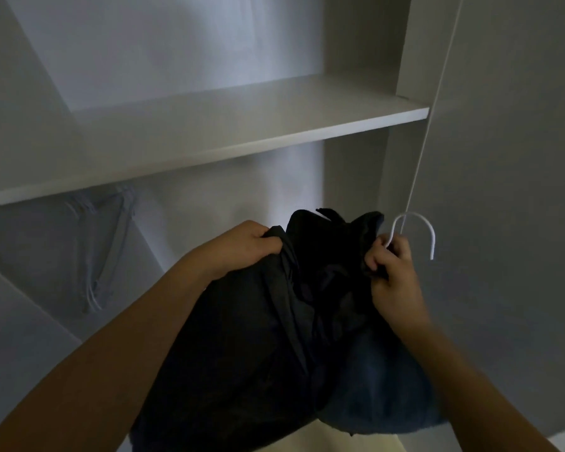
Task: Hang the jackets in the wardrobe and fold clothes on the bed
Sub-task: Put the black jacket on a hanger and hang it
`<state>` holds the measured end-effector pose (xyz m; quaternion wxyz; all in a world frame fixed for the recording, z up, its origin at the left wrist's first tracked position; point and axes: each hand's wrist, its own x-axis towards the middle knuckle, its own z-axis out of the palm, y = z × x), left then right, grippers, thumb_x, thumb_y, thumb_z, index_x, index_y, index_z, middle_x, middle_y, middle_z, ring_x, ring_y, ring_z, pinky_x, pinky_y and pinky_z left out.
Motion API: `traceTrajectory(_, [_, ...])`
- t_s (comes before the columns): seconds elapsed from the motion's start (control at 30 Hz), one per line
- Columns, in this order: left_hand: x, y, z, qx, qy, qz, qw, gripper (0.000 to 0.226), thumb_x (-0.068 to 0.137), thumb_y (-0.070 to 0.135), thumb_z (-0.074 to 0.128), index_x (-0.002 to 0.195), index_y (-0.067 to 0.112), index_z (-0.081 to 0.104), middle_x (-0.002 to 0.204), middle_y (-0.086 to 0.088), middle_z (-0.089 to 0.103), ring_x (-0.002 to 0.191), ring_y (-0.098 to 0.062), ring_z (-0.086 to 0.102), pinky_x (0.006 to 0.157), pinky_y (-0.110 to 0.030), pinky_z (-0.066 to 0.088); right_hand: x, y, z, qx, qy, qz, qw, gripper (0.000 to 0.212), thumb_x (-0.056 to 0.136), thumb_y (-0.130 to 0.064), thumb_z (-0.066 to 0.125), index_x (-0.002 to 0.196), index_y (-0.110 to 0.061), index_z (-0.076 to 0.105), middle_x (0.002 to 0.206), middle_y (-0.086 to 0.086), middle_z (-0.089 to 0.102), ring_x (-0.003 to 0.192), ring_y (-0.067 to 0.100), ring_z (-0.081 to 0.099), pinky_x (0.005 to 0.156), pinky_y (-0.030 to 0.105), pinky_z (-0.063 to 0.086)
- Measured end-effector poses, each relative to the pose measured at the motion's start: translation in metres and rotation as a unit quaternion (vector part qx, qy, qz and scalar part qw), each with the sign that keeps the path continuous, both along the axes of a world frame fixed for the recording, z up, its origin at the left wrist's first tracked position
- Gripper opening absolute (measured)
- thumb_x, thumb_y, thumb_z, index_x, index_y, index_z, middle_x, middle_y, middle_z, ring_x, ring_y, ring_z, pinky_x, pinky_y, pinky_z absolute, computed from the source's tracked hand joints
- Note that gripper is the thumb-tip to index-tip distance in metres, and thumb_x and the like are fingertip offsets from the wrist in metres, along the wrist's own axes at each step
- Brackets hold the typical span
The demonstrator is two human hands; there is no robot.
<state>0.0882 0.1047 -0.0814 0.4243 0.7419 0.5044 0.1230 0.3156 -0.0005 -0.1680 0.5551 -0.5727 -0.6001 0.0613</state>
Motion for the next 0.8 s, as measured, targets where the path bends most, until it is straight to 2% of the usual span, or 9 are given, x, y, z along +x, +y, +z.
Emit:
traceTrajectory(0.1, [-0.005, 0.005, 0.0, -0.033, -0.005, 0.043, 0.999, 0.031, 0.084, 0.027, 0.058, 0.085, -0.003, 0.068, 0.074, -0.008, 0.066, 0.067, -0.019, 0.062, 0.068, -0.027, 0.049, -0.006, 0.009, 0.002, -0.017, 0.077, 0.059, 0.995, 0.052, 0.058, 0.035, 0.04, 0.068, -0.015, 0.042, 0.093, 0.003, 0.041, 0.085, 0.003, 0.044, 0.081, 0.01, 0.034])
traceTrajectory(0.23, [-0.008, 0.007, -0.005, -0.046, -0.013, 0.073, 0.996, 0.031, 0.081, 0.028, 0.059, 0.088, -0.001, 0.068, 0.075, -0.008, 0.068, 0.066, -0.018, 0.064, 0.068, -0.028, 0.049, -0.018, 0.015, 0.004, -0.06, 0.13, 0.085, 0.986, 0.043, 0.075, 0.013, 0.053, 0.077, -0.03, 0.045, 0.092, -0.004, 0.046, 0.08, 0.0, 0.045, 0.076, 0.01, 0.036])
traceTrajectory(0.37, [-0.011, 0.008, -0.008, -0.045, -0.022, 0.081, 0.995, 0.034, 0.081, 0.028, 0.059, 0.096, -0.001, 0.068, 0.082, -0.011, 0.072, 0.069, -0.018, 0.066, 0.07, -0.028, 0.051, -0.031, 0.019, 0.0, -0.035, 0.048, 0.061, 0.996, 0.06, 0.076, 0.018, 0.041, 0.096, -0.038, 0.048, 0.107, -0.003, 0.046, 0.091, -0.002, 0.048, 0.081, 0.01, 0.039])
traceTrajectory(0.43, [-0.012, 0.006, -0.008, -0.053, -0.025, 0.067, 0.996, 0.031, 0.083, 0.026, 0.059, 0.095, 0.0, 0.069, 0.08, -0.008, 0.073, 0.068, -0.016, 0.067, 0.068, -0.026, 0.053, -0.032, 0.019, -0.002, -0.041, -0.031, 0.05, 0.997, 0.055, 0.081, 0.013, 0.044, 0.103, -0.036, 0.055, 0.118, -0.004, 0.041, 0.092, 0.005, 0.053, 0.081, 0.013, 0.045])
traceTrajectory(0.53, [-0.014, 0.005, -0.007, -0.072, -0.048, 0.044, 0.995, 0.03, 0.084, 0.025, 0.06, 0.097, 0.001, 0.07, 0.089, -0.012, 0.073, 0.078, -0.022, 0.069, 0.076, -0.032, 0.055, -0.031, 0.024, 0.003, -0.104, -0.076, 0.04, 0.991, 0.038, 0.083, 0.007, 0.049, 0.08, -0.024, 0.069, 0.116, -0.002, 0.043, 0.088, 0.023, 0.059, 0.078, 0.036, 0.053])
traceTrajectory(0.6, [-0.014, 0.003, -0.004, -0.081, -0.08, 0.034, 0.993, 0.031, 0.081, 0.027, 0.061, 0.099, 0.003, 0.07, 0.096, -0.015, 0.072, 0.087, -0.026, 0.07, 0.082, -0.037, 0.055, -0.031, 0.027, 0.012, -0.183, -0.062, 0.053, 0.98, 0.031, 0.085, -0.004, 0.052, 0.075, -0.026, 0.072, 0.115, -0.002, 0.044, 0.093, 0.022, 0.057, 0.083, 0.036, 0.05])
traceTrajectory(0.67, [-0.01, 0.002, 0.003, -0.081, -0.115, 0.021, 0.99, 0.023, 0.083, 0.023, 0.06, 0.093, 0.006, 0.072, 0.097, -0.016, 0.072, 0.086, -0.025, 0.07, 0.081, -0.035, 0.055, -0.033, 0.027, 0.019, -0.229, -0.024, 0.093, 0.969, 0.016, 0.085, -0.034, 0.059, 0.093, -0.034, 0.073, 0.12, -0.007, 0.04, 0.102, 0.013, 0.054, 0.093, 0.031, 0.046])
traceTrajectory(0.73, [-0.007, 0.002, 0.011, -0.082, -0.136, 0.011, 0.987, 0.018, 0.087, 0.018, 0.058, 0.088, 0.01, 0.074, 0.094, -0.016, 0.073, 0.083, -0.023, 0.07, 0.076, -0.032, 0.056, -0.035, 0.026, 0.026, -0.258, -0.039, 0.137, 0.956, 0.06, 0.07, -0.073, 0.061, 0.122, -0.043, 0.06, 0.134, -0.015, 0.029, 0.116, 0.003, 0.045, 0.104, 0.027, 0.039])
traceTrajectory(0.8, [-0.003, 0.002, 0.019, -0.091, -0.142, 0.0, 0.986, 0.019, 0.082, 0.018, 0.06, 0.089, 0.007, 0.074, 0.095, -0.018, 0.072, 0.083, -0.026, 0.069, 0.076, -0.033, 0.055, -0.036, 0.029, 0.03, -0.285, -0.071, 0.168, 0.941, 0.099, 0.053, -0.088, 0.061, 0.14, -0.053, 0.032, 0.142, -0.027, 0.012, 0.123, -0.001, 0.028, 0.107, 0.026, 0.031])
